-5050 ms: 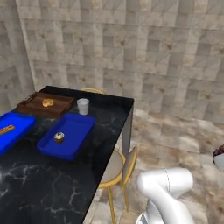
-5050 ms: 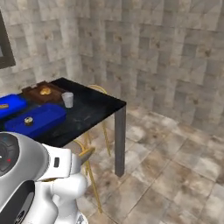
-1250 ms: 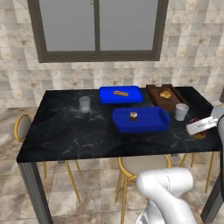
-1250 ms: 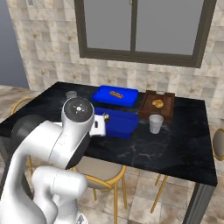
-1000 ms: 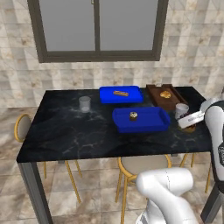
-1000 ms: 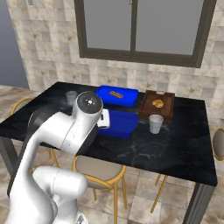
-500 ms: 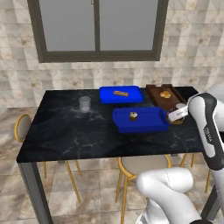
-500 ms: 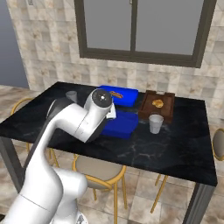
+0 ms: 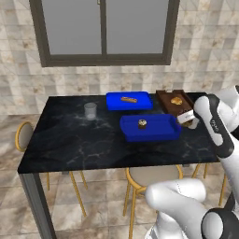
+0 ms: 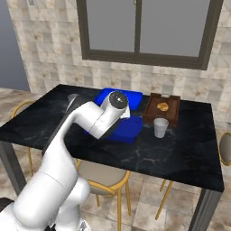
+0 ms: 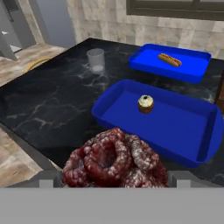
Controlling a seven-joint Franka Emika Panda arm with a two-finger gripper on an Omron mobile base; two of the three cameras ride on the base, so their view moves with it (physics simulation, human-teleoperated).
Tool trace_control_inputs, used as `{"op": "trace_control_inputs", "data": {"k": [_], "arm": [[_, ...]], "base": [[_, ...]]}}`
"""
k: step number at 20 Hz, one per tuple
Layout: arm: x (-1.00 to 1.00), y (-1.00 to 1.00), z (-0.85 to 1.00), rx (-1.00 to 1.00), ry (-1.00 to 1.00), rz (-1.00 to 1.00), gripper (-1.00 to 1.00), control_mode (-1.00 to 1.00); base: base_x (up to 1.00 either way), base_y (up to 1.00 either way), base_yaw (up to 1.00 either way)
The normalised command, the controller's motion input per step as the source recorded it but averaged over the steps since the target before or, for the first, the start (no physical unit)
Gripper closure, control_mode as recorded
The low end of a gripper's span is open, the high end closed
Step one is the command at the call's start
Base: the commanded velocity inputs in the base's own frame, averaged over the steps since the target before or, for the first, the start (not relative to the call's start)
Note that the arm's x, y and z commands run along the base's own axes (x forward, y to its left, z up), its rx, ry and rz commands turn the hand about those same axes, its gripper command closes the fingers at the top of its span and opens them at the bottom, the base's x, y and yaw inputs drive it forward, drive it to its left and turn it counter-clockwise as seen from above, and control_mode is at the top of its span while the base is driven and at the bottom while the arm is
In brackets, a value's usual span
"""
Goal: Take the cupcake and cake from the fridge and place them on the empty tray on the dining counter.
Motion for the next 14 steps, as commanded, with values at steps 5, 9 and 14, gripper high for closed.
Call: {"op": "trace_control_inputs", "data": {"k": [5,9,14], "arm": [[0.63,-0.2,-0.23,0.0,-0.03,0.0,1.0,-1.0],[0.41,0.0,-0.36,0.0,-0.03,0.0,1.0,-1.0],[0.36,0.01,-0.38,0.0,-0.03,0.0,1.0,-1.0]], "base": [[0.0,0.0,0.0],[0.0,0.0,0.0],[0.0,0.0,0.0]]}}
